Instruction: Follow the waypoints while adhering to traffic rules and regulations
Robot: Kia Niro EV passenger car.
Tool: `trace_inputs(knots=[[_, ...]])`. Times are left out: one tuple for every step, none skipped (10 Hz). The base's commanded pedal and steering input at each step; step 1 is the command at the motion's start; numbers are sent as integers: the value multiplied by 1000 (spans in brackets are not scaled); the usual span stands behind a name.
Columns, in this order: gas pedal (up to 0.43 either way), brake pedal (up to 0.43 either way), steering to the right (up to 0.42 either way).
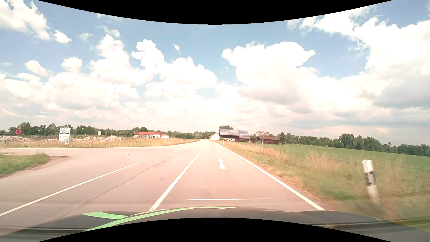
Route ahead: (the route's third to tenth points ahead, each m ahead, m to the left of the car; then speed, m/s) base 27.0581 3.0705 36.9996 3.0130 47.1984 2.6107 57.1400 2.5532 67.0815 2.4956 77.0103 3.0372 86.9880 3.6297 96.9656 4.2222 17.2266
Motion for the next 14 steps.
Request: trace_inputs(knots=[[177, 0, -1], [177, 0, -1], [177, 0, -2], [177, 0, -2], [177, 0, -2], [177, 0, -2], [177, 0, -3], [177, 0, -3], [177, 0, -3], [177, 0, -4], [177, 0, -5], [177, 0, -5], [177, 0, -5], [177, 0, -5]])
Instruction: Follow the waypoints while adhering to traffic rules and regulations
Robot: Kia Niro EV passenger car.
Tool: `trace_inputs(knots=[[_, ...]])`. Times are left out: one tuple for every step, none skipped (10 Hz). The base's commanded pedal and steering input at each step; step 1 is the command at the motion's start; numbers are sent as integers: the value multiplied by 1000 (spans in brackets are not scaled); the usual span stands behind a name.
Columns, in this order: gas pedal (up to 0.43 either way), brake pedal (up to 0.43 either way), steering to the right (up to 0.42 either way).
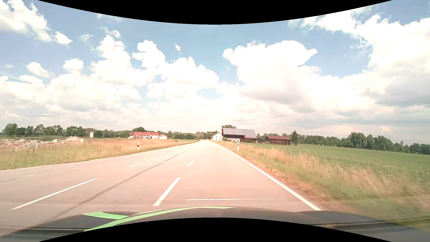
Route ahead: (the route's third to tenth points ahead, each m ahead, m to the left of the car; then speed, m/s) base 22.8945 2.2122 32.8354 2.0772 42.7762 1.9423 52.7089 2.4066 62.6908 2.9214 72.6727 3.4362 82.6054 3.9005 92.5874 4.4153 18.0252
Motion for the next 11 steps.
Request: trace_inputs(knots=[[177, 0, -5], [177, 0, -5], [177, 0, -4], [177, 0, -3], [177, 0, -3], [177, 0, -3], [177, 0, -3], [177, 0, -3], [177, 0, -3], [177, 0, -3], [177, 0, -3]])
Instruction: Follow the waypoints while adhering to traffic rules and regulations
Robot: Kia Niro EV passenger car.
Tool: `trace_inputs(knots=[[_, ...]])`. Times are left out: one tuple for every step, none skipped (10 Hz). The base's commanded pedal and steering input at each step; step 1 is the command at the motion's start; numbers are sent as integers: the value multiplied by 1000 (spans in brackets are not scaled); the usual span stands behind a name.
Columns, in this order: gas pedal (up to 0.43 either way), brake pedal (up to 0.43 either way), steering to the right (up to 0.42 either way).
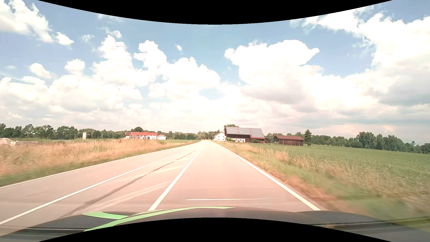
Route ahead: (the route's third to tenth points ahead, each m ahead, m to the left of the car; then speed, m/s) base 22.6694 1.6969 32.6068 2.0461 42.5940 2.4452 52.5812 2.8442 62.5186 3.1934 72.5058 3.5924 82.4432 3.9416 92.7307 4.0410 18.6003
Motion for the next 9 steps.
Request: trace_inputs(knots=[[177, 0, -3], [177, 0, -3], [177, 0, -3], [177, 0, -3], [177, 0, -3], [177, 0, -3], [177, 0, -3], [177, 0, -3], [177, 0, -3]])
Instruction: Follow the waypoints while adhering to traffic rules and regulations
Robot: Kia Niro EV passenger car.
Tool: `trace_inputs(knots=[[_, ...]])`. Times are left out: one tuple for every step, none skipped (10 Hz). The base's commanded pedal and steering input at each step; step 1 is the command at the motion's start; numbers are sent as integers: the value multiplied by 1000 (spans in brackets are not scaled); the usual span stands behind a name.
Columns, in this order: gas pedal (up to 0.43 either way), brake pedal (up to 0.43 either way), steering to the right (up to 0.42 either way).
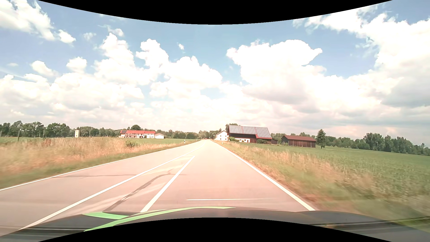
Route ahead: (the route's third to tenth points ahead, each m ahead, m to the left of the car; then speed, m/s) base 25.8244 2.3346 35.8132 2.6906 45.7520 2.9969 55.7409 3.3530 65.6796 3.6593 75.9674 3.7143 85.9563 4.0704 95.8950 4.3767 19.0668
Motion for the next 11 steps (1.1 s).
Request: trace_inputs(knots=[[177, 0, -3], [177, 0, -3], [177, 0, -4], [177, 0, -4], [177, 0, -4], [177, 0, -4], [169, 0, -3], [157, 0, -4], [150, 0, -3], [150, 0, -4], [138, 0, -4]])
